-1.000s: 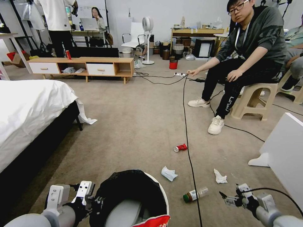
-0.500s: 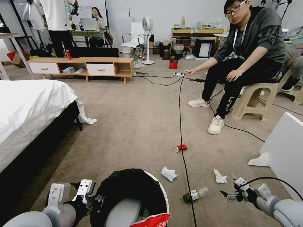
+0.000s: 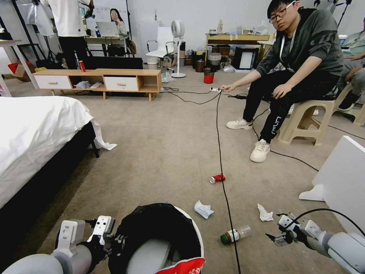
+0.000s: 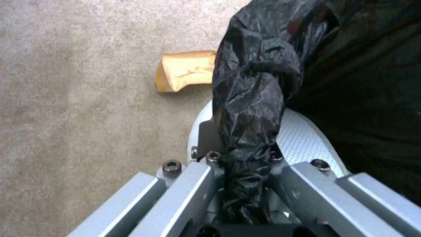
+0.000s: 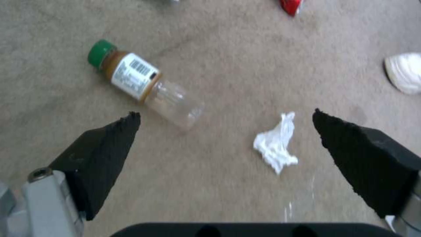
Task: Pick up the trash bin and place the garbage on the floor into it.
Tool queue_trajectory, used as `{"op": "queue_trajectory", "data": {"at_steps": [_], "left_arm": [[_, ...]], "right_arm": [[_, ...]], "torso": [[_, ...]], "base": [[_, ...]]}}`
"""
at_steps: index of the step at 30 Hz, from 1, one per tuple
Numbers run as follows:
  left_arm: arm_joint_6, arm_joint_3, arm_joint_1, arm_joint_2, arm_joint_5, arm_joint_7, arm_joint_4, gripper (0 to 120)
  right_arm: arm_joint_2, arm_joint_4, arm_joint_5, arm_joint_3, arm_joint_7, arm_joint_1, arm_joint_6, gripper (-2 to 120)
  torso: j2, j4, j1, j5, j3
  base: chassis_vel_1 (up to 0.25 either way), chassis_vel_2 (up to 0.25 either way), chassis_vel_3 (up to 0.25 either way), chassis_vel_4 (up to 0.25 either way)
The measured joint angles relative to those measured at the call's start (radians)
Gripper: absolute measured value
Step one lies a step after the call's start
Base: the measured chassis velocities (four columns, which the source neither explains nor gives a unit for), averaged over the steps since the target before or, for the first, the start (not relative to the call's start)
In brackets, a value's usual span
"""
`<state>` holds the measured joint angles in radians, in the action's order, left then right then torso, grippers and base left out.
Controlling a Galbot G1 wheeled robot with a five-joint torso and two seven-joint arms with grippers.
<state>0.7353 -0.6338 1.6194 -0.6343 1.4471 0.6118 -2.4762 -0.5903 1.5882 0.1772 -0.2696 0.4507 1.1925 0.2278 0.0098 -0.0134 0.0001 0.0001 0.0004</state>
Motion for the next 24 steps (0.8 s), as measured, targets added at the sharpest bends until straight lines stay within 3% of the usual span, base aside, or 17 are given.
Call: {"op": "queue_trajectory", "data": {"at_steps": [10,24], "left_arm": [[0.0,0.005,-0.011,-0.001,0.001,-0.001,0.008,1],[0.0,0.016,-0.02,-0.003,0.002,-0.003,0.024,1]], "right_arm": [[-0.044,-0.098,0.015,0.238,-0.008,-0.228,-0.017,100],[-0.199,-0.295,-0.054,0.593,0.033,-0.558,-0.099,100]], "torso": [[0.0,0.0001,0.0,0.0001,0.0],[0.0,0.0002,0.0,0.0,0.0]], "base": [[0.0,0.0,0.0,0.0],[0.0,0.0,0.0,0.0]]}}
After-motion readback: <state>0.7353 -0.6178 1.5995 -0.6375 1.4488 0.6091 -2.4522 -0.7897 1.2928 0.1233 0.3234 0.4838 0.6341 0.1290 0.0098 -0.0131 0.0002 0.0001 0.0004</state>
